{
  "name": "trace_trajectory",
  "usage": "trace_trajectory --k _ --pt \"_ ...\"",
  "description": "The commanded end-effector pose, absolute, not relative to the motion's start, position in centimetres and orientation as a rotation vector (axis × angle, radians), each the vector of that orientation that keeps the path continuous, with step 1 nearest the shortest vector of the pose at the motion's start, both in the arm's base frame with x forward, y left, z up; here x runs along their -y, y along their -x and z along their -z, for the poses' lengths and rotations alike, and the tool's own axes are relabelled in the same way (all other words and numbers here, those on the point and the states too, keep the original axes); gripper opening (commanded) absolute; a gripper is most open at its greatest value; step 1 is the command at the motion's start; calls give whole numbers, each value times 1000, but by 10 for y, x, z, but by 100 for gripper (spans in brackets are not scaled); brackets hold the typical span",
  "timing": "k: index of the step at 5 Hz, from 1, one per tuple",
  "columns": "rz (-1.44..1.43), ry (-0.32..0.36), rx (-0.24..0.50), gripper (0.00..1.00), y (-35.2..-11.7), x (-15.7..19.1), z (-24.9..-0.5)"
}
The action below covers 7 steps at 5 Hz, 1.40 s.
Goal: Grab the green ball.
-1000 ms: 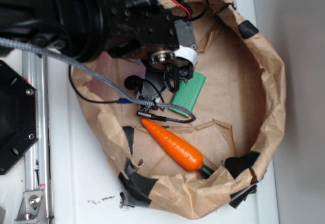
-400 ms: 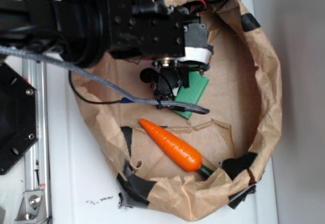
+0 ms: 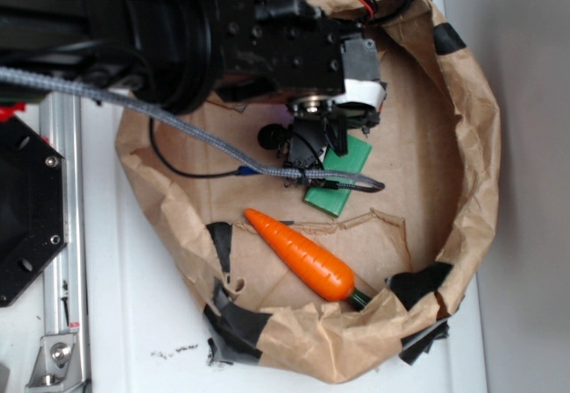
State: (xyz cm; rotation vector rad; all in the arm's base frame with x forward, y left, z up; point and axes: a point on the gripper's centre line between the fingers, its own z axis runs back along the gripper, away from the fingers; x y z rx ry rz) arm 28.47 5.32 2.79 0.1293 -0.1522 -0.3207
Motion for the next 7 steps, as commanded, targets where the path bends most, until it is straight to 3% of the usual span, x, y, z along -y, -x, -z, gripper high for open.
trace_trajectory --k 1,2,3,4,5,6,7 --pt "308 -165 175 0 -293 -59 -34" --pt "272 -144 213 0 -290 -56 -57" --pt "185 -36 303 0 -282 -36 -107" --pt "81 -12 247 0 -279 -11 -157" --pt "-41 -56 195 0 -284 -13 -182" --pt "-75 -47 126 0 -287 -18 -169" --pt "-90 -64 116 0 -286 -21 -160"
